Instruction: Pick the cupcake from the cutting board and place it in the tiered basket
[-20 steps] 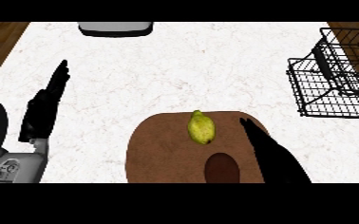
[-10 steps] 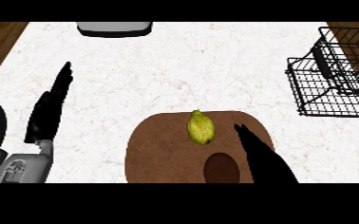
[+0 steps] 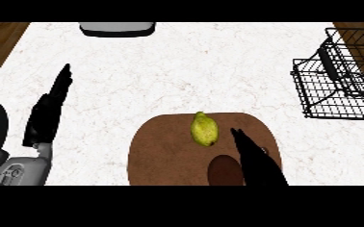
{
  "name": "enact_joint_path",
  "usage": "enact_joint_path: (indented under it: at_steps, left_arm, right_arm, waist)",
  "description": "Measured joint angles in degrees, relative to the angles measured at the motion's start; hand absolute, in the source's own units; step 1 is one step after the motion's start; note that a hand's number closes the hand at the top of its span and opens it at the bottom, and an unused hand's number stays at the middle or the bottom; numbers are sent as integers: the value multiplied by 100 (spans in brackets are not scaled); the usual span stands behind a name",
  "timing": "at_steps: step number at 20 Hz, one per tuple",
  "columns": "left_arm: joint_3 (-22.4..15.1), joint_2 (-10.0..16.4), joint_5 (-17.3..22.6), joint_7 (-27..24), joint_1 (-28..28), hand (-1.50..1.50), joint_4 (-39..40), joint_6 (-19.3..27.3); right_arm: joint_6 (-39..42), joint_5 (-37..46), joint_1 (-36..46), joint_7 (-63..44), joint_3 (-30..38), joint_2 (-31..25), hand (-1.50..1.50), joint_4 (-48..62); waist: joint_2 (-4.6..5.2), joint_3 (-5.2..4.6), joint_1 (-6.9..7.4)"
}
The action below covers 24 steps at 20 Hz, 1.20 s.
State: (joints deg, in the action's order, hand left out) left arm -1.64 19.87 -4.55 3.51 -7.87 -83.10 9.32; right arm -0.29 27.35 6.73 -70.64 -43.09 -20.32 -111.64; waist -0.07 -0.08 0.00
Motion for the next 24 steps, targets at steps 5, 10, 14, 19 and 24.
enact_joint_path:
  at_steps: [5,10,14,19,24]
  left_arm:
    - [28,-38,-32,55,16,0,-85,-19]
    - [122,-15,-40,30,31,0,-110,-102]
    - [148,-56,-82,58,-21,0,-104,-106]
    - [89,-147,-164,37,-31,0,-75,-104]
    - [167,-146,-197,34,-75,0,-3,-168]
  right_arm:
    - [96,176,-88,131,17,392,-150,375]
    - [218,203,-196,274,200,653,-150,629]
    - [312,191,-238,342,305,891,150,814]
    - [620,239,-79,523,205,830,150,970]
    - [774,469,-39,620,171,922,150,990]
  waist:
    - [1,3,10]
    - [3,5,6]
    - [-2,-2,0]
    - [-46,-48,-3]
    - [-46,-45,-19]
